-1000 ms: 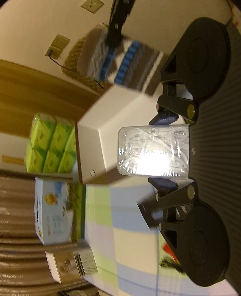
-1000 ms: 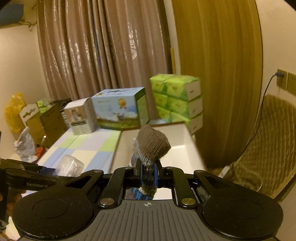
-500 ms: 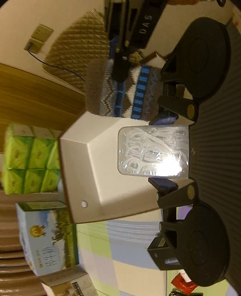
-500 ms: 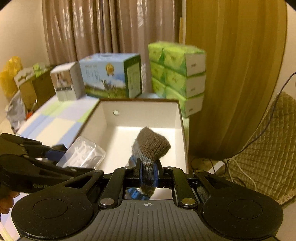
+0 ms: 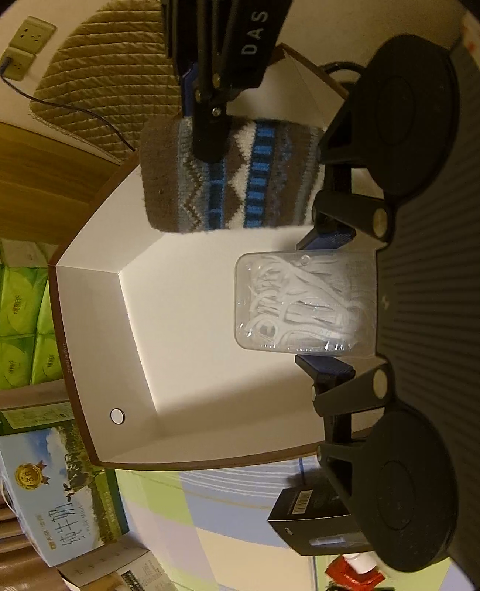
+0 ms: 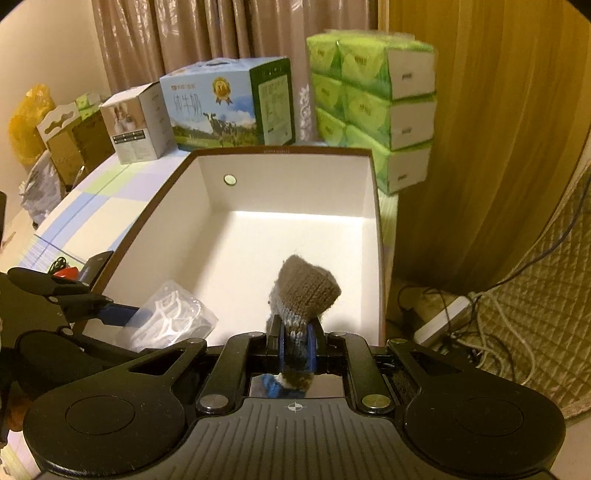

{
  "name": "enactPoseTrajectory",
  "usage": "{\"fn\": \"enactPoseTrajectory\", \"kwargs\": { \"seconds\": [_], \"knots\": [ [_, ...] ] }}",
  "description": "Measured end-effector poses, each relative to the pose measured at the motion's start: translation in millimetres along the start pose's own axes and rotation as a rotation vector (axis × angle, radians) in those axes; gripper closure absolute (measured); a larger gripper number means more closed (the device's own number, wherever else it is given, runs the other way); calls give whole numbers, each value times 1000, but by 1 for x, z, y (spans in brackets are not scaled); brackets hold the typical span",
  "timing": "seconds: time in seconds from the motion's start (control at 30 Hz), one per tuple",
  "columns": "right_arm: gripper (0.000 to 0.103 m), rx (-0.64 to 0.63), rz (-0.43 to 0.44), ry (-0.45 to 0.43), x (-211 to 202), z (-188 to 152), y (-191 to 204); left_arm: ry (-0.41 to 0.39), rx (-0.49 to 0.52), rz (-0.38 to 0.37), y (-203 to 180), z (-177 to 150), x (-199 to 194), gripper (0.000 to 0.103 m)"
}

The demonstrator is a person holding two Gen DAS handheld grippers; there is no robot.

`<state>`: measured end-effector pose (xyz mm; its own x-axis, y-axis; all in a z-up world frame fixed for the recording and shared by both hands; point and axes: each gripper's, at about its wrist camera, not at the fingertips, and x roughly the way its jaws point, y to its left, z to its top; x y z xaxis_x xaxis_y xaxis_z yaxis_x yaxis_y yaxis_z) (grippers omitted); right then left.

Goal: Organize objects
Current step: 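Release the sock and floss box into the brown box with both tools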

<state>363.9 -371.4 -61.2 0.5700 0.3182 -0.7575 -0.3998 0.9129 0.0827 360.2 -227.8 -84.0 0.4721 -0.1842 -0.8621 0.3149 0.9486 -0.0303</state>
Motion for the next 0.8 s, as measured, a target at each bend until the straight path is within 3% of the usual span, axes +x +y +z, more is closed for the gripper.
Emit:
{"fn": "enactPoseTrajectory", "kwargs": {
  "seconds": [0.2, 0.23, 0.27, 0.33, 0.47, 0.8],
  "knots": [
    [93, -21, 15, 32, 9, -1, 2, 10, 17, 27, -4, 0, 3, 48],
    [84, -34, 13, 34, 10, -1, 3, 4, 15, 23, -3, 0, 2, 40],
    [61, -46, 9, 27, 10, -2, 5, -6, 16, 17, -2, 0, 0, 31],
    [22, -59, -16, -14, 5, -5, 9, -16, 25, 33, -2, 1, -4, 21],
    [21, -54, -12, -53, -7, -8, 12, -36, 59, 47, 1, -1, -14, 20],
    [21, 15, -10, -108, -43, -26, 28, -137, 22, -47, 30, -19, -74, 19]
  ]
}}
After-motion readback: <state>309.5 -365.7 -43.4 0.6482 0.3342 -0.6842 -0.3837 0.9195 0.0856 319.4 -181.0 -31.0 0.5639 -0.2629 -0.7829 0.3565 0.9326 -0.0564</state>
